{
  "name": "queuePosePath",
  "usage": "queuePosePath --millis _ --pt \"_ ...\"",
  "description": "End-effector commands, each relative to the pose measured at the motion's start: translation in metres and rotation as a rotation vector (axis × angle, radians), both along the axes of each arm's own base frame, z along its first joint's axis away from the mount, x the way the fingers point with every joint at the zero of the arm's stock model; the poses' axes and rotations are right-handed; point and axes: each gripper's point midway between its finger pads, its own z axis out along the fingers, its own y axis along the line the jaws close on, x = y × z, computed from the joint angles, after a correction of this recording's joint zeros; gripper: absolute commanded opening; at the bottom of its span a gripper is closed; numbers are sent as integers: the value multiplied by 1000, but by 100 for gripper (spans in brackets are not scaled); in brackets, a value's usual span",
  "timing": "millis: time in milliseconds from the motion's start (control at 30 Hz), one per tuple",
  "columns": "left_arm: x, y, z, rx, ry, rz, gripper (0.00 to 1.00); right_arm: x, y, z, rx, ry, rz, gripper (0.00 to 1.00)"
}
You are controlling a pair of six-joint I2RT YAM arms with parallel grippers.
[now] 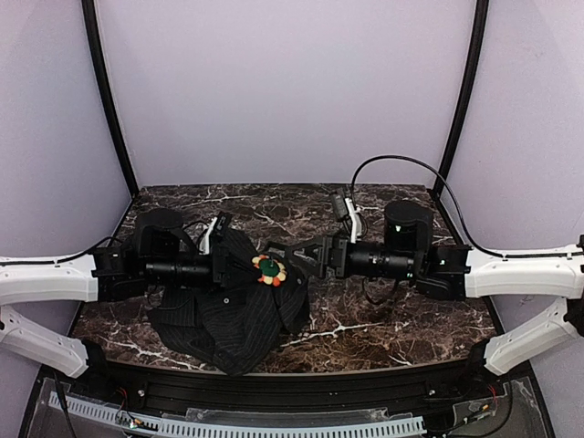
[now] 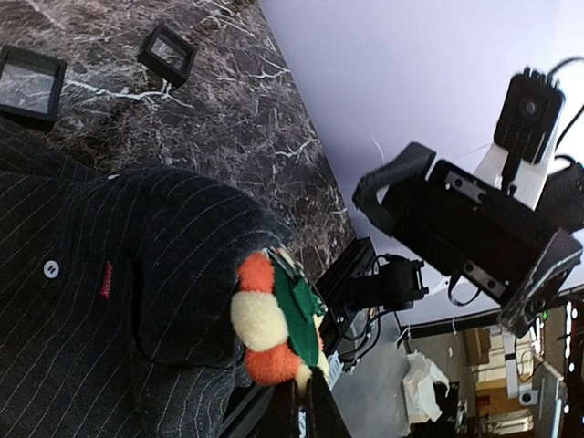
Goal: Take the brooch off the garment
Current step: Pass from the right arm to the left, then adjust the crumpled clothing at the center of the board.
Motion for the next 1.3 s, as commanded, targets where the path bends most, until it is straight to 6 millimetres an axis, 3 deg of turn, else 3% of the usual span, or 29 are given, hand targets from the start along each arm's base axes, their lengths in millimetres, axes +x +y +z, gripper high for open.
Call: queuePosePath --millis 0,167,267,433,733,1000,1267 --pt "-17 10 0 117 -73 -139 1 15 -12 15 -94 -76 -76 97" --pt "-21 13 13 158 -179 -259 1 32 -11 29 -157 -99 -95 99" --pt "-28 17 14 216 -228 -334 1 41 -7 25 -219 -79 -76 99" --pt "-34 18 26 251 -340 -443 1 51 12 27 -240 -93 -12 99" --pt "-33 25 19 338 -483 -527 1 65 60 37 -209 -86 131 98" --pt "-30 32 11 381 -522 -522 1 58 94 18 -206 -37 247 95" --pt "-23 38 9 383 -555 -443 1 55 83 -33 -255 74 186 94"
